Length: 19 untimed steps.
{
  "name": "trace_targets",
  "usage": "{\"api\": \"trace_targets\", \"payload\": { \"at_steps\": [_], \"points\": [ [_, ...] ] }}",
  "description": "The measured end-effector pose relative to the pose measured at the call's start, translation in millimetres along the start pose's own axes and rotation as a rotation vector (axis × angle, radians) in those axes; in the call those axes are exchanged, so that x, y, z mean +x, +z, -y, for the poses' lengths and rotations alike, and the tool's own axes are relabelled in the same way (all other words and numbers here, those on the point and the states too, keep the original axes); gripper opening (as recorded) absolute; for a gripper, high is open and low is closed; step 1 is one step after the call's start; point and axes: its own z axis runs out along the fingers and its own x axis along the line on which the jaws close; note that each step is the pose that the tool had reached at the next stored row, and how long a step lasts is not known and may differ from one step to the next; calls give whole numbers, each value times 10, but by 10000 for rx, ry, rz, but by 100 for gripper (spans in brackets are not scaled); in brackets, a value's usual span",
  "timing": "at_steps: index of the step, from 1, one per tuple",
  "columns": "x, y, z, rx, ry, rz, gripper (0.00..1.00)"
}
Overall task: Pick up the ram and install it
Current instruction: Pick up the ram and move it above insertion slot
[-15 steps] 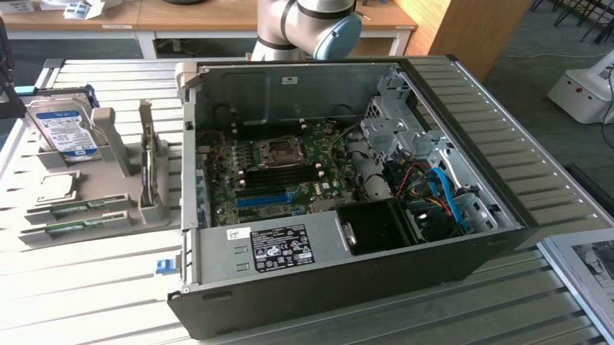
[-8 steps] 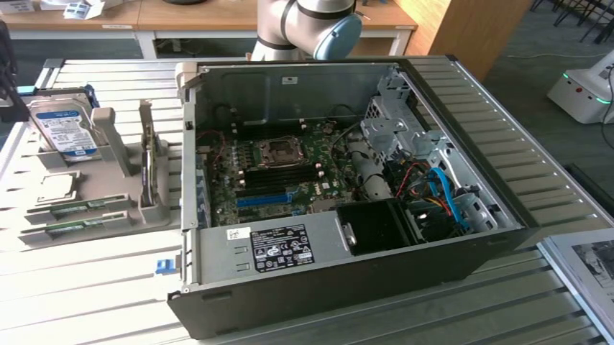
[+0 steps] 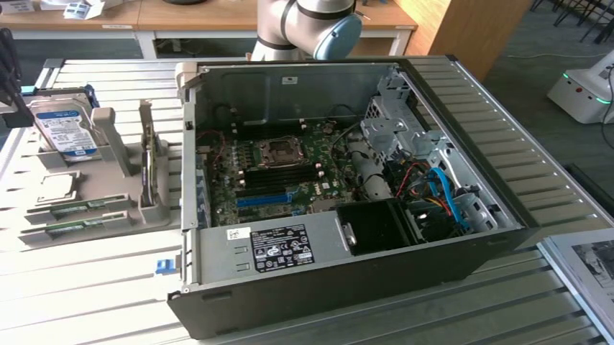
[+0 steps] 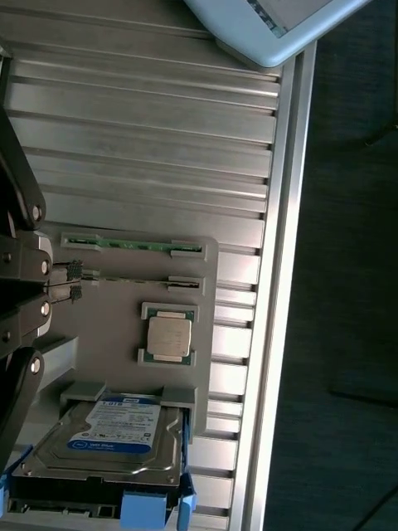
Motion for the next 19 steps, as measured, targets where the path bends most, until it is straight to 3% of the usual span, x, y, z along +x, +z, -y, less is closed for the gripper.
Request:
{"api": "trace_targets", "payload": {
  "at_steps": [14,19],
  "points": [
    [0,2,0,-13,223,7,10],
    [-3,43,1,-11,224,13,10]
  ]
}}
